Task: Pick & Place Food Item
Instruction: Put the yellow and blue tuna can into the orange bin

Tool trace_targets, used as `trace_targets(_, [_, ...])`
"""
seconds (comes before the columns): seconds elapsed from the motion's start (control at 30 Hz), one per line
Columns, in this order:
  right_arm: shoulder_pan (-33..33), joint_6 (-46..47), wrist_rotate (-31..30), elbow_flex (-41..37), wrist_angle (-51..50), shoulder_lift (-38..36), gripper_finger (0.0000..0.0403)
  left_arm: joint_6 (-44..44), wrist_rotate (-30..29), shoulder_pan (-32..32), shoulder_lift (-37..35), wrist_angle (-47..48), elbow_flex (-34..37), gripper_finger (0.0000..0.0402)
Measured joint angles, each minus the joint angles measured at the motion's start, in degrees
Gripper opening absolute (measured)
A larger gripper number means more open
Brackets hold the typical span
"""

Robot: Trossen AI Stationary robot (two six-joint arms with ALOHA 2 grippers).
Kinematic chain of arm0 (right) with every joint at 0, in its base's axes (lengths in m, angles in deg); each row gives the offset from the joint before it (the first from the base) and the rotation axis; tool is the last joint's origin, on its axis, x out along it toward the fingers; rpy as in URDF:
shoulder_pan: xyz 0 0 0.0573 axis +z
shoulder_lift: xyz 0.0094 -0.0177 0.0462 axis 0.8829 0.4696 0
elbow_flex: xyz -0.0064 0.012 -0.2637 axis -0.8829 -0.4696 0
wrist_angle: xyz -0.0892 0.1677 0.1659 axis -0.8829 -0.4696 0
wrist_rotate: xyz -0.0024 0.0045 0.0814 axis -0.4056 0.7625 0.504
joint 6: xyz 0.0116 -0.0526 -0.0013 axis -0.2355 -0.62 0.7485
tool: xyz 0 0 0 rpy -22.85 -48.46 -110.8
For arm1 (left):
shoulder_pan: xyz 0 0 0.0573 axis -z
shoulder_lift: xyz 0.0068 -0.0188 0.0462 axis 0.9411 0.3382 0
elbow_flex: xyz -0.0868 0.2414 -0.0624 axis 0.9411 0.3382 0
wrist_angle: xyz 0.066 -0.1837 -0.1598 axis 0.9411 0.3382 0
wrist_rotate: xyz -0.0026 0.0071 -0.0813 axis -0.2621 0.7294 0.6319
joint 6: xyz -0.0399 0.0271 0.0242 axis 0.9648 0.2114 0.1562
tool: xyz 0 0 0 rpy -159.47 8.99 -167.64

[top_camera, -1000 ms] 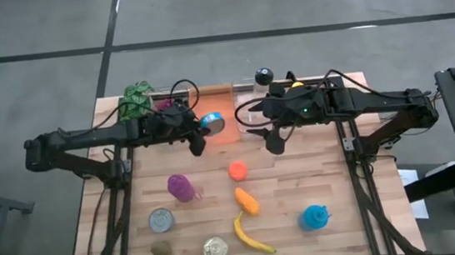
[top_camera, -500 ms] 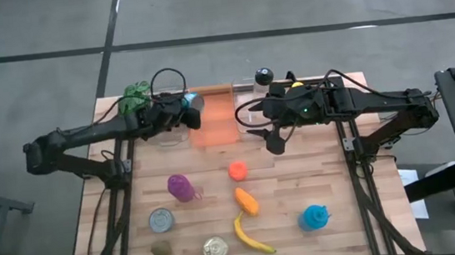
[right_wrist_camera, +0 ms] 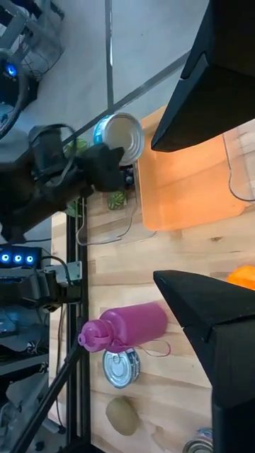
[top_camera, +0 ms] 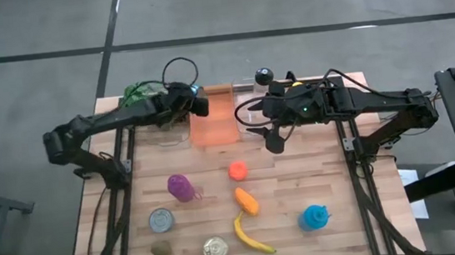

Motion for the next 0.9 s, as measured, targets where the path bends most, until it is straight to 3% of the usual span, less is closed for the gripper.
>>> trace_targets(0.53, [-1.4,0.2,0.0,0.0,0.9,0.0,0.0288,-3.1,2.1,-3.6,18.0,12.5,-18.3,0.0145])
trace_targets(0.9, [-2.1,0.2,-0.1,0.0,0.9,0.0,0.0303,1.9,5.6,-7.5,23.0,15.9,-19.6,0.0145])
